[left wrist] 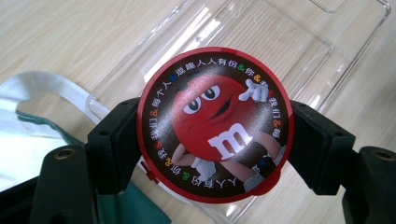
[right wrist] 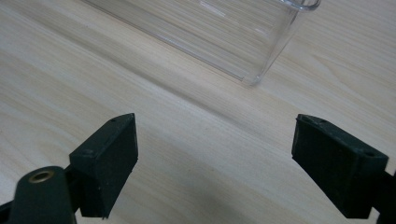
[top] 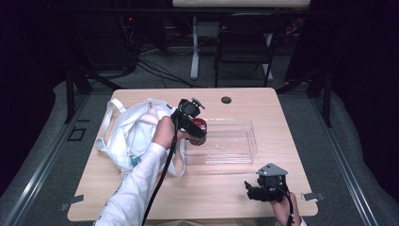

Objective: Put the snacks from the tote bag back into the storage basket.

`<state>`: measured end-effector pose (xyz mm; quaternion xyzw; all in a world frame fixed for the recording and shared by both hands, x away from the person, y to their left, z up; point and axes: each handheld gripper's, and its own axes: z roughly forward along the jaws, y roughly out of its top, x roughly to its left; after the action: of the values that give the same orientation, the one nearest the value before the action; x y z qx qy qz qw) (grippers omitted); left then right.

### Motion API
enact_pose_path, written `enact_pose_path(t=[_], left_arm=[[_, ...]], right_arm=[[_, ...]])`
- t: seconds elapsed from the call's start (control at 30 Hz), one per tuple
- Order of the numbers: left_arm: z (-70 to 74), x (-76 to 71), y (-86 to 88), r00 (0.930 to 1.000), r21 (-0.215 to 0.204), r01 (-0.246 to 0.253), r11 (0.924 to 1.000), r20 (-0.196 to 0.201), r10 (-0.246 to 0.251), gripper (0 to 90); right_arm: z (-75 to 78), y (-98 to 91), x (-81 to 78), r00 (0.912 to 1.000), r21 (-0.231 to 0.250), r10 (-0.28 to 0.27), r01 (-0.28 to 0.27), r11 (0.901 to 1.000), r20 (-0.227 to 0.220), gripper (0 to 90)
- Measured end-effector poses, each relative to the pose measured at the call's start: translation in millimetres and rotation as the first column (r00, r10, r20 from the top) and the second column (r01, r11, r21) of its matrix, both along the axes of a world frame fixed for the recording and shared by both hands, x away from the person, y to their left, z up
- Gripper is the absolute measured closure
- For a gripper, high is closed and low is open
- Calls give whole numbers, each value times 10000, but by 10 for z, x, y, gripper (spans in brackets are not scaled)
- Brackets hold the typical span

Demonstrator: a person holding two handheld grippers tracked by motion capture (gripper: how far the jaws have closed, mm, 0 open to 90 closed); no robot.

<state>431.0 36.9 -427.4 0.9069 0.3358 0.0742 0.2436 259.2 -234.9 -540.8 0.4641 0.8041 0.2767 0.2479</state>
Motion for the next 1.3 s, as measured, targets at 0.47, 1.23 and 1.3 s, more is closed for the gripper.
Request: enact_pose_path(t=[0.47,1.23,1.3], left_arm=[[-289,-74,-37,9994,51,12,10000,-352,-10,265],[-609,-46,-66,9970,586,32,9983,-780,14,265],[-626,-45,-70,9967,631,-42,9980,-811,93,265]], right_arm=[[-8,10,2,10000,121,26,-26,9999,67,139],[-8,8,4,10000,125,12,-12,9999,29,139],[-8,10,2,10000,128,30,-30,9999,36,139]])
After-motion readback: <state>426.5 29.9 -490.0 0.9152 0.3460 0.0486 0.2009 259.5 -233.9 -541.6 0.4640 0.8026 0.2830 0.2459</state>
